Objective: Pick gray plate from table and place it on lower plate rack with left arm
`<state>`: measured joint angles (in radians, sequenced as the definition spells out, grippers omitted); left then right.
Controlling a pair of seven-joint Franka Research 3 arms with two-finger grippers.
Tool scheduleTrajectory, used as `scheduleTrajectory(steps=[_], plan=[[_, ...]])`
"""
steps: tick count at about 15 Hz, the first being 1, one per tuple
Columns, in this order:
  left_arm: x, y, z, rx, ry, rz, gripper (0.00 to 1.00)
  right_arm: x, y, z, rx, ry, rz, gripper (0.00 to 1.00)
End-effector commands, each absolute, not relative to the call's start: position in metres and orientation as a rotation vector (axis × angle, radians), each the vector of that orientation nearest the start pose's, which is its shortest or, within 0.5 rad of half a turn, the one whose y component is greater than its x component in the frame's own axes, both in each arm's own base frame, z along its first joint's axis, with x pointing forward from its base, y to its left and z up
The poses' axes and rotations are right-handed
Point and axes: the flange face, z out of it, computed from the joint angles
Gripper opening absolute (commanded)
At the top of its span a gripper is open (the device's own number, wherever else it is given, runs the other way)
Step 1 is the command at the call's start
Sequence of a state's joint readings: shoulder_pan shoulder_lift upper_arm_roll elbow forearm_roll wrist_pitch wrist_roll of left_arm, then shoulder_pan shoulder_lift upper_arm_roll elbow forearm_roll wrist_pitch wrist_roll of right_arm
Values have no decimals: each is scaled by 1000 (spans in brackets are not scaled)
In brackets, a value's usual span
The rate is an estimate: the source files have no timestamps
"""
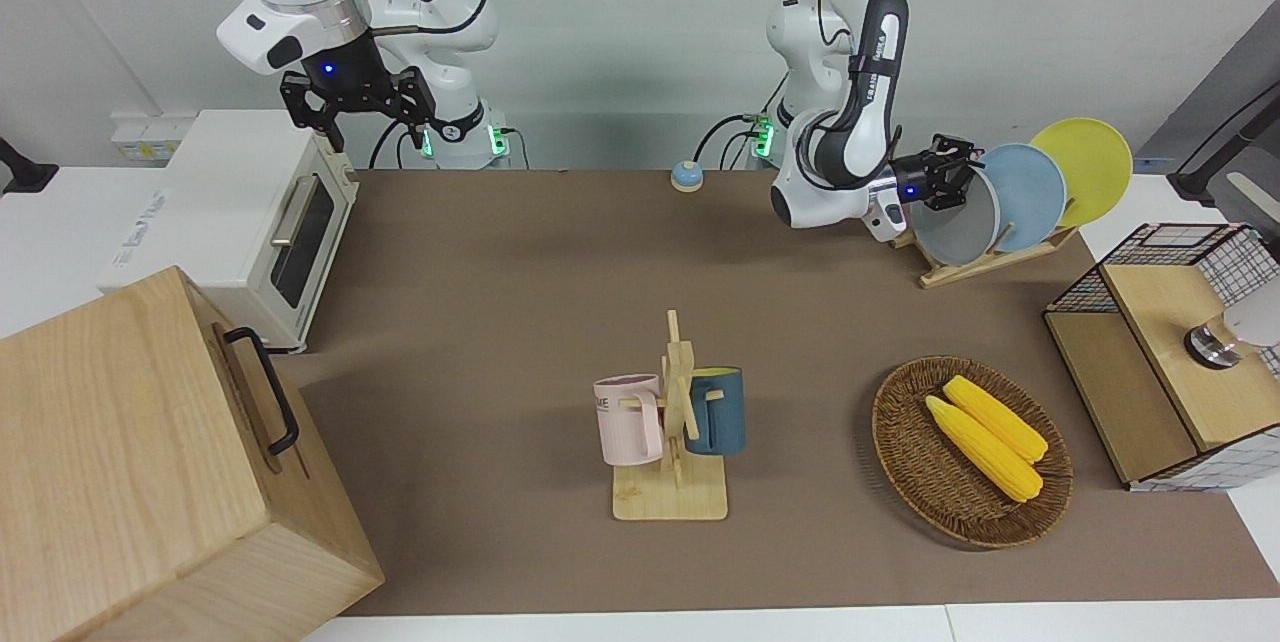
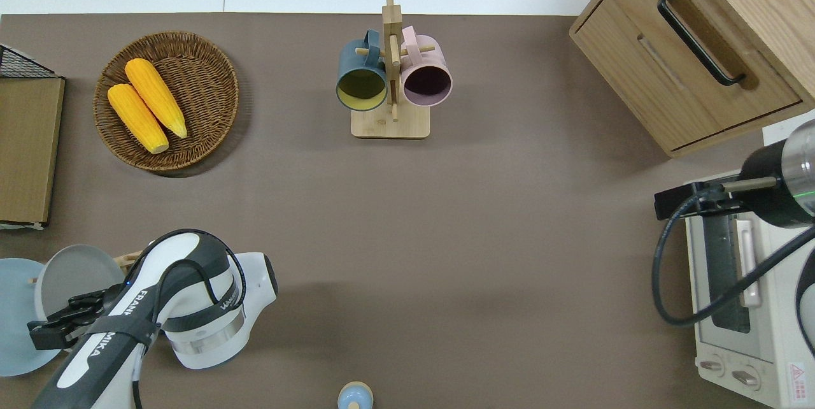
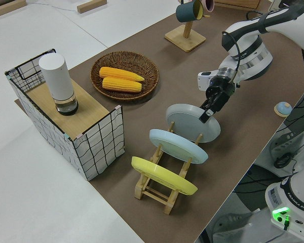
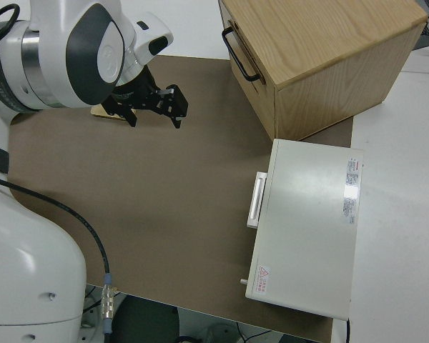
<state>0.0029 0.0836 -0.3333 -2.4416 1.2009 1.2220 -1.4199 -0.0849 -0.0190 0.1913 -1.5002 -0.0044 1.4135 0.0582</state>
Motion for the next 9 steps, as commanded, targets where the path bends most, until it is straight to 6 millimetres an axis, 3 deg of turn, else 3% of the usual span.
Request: scheduleTrajectory(steps=[1, 2, 4, 5, 6, 7, 9], plan=[[410, -13, 306, -1434, -417, -208, 93, 527, 57, 657, -3146, -73, 116, 990], [410, -15, 306, -1436, -410, -210, 168, 527, 57, 657, -3146, -73, 116, 990], [411, -16, 307, -1436, -403, -210, 477, 527, 58, 657, -3146, -75, 116, 990], [413, -17, 309, -1435, -403, -216, 713, 527, 58, 657, -3146, -75, 116, 987], [415, -17, 310, -1435, -400, -219, 829, 527, 57, 657, -3146, -73, 116, 990], [420, -19, 315, -1442, -400, -215, 932, 527, 57, 657, -3146, -73, 116, 990], [422, -19, 317, -1446, -398, -210, 987, 527, 57, 657, -3146, -75, 116, 990]])
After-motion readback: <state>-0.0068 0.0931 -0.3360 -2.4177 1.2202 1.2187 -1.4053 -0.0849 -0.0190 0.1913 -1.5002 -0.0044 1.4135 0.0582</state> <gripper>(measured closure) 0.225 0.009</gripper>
